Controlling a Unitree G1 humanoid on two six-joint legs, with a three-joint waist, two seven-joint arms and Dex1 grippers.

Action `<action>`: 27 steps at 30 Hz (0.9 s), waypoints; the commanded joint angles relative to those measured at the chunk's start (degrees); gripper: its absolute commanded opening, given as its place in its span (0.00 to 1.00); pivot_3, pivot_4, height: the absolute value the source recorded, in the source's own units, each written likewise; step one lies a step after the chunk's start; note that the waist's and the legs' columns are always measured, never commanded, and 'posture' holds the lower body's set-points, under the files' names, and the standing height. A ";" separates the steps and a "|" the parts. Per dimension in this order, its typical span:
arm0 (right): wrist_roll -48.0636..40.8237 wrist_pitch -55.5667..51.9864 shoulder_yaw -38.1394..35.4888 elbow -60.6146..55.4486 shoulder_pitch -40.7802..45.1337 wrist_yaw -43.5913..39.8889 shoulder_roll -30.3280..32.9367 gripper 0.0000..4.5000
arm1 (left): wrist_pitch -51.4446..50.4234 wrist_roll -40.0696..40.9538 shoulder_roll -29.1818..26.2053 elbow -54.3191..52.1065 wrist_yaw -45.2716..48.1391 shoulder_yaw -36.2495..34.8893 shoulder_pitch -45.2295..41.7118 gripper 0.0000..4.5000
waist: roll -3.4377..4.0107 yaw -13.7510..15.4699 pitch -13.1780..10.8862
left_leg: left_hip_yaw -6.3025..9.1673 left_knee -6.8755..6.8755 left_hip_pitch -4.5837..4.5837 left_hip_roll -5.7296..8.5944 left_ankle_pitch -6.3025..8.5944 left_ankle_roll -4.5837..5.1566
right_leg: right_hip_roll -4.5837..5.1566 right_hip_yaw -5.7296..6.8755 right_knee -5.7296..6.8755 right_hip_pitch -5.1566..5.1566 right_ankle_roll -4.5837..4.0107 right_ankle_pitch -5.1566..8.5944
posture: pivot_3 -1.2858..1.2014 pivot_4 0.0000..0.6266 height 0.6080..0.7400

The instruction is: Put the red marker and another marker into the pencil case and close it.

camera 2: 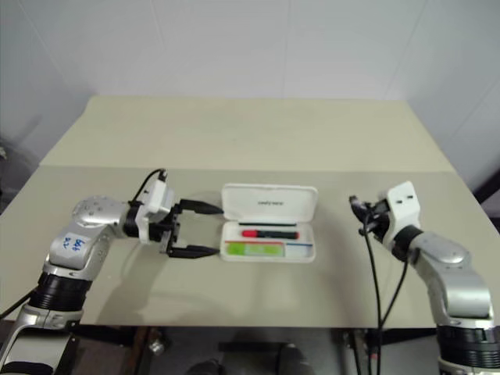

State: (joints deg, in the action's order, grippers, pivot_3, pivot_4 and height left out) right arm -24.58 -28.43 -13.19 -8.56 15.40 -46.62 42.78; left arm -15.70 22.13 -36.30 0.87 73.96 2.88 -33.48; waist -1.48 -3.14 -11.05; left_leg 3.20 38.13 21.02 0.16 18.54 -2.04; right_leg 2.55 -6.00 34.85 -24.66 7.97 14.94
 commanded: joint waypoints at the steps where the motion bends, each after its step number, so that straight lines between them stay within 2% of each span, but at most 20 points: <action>1: -2.97 5.09 5.10 -2.92 2.12 -15.13 3.97 0.08 | 2.79 0.50 -0.35 -0.01 1.02 -0.66 0.71 1.00 | 0.00 -0.05 0.00 | 0.02 0.01 -0.01 -0.02 0.00 0.00 | -0.02 0.01 -0.02 0.01 0.00 0.00 | 0.52 0.24 1.00; 5: 1.04 10.46 13.37 0.95 8.89 -21.46 3.00 0.08 | 4.79 0.49 -0.29 0.89 1.20 -1.17 1.51 1.00 | -0.01 -0.10 0.00 | -0.08 0.10 -0.12 -0.02 -0.01 -0.01 | 0.00 -0.05 0.07 0.05 -0.01 -0.01 | 0.52 0.24 1.00; 11: 4.67 16.36 20.59 7.38 13.34 -28.94 1.53 0.08 | 5.25 0.70 -1.49 -0.19 1.34 -1.49 3.90 1.00 | 0.00 0.42 0.00 | 0.05 0.12 0.00 -0.01 -0.02 -0.01 | 0.04 0.03 0.10 0.01 -0.01 -0.01 | 0.52 0.24 1.00; 20: 9.41 25.17 22.20 19.87 15.62 -33.35 0.63 0.08 | 4.91 1.07 -2.77 -2.83 0.11 -2.21 6.45 1.00 | 0.00 1.47 0.00 | 0.06 0.08 0.12 -0.01 -0.01 -0.01 | 0.10 0.08 0.07 -0.05 -0.01 -0.01 | 0.52 0.24 1.00; 26: 11.05 28.65 22.10 24.25 16.27 -34.98 0.79 0.08 | 4.91 1.18 -3.14 -3.22 -0.25 -2.37 6.88 1.00 | 0.00 1.46 0.00 | 0.04 0.10 0.08 -0.01 -0.01 -0.01 | 0.09 0.08 0.08 -0.05 -0.01 -0.01 | 0.52 0.24 1.00; 27: 10.95 28.25 22.12 24.51 16.33 -35.43 0.87 0.16 | 4.95 1.17 -3.15 -3.18 -0.28 -2.36 6.82 1.00 | 0.00 1.46 0.00 | 0.04 0.10 0.06 -0.01 -0.01 -0.01 | 0.10 0.08 0.08 -0.04 -0.01 -0.01 | 0.52 0.24 1.00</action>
State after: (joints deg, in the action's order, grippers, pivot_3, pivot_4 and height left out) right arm -13.52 -1.04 9.55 16.11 30.76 -80.82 43.25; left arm -11.29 22.22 -38.74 0.01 73.90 2.11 -26.34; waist -1.48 -1.68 -11.05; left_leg 3.24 38.24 21.07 0.16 18.52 -2.06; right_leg 2.65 -5.93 34.93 -24.71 7.96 14.93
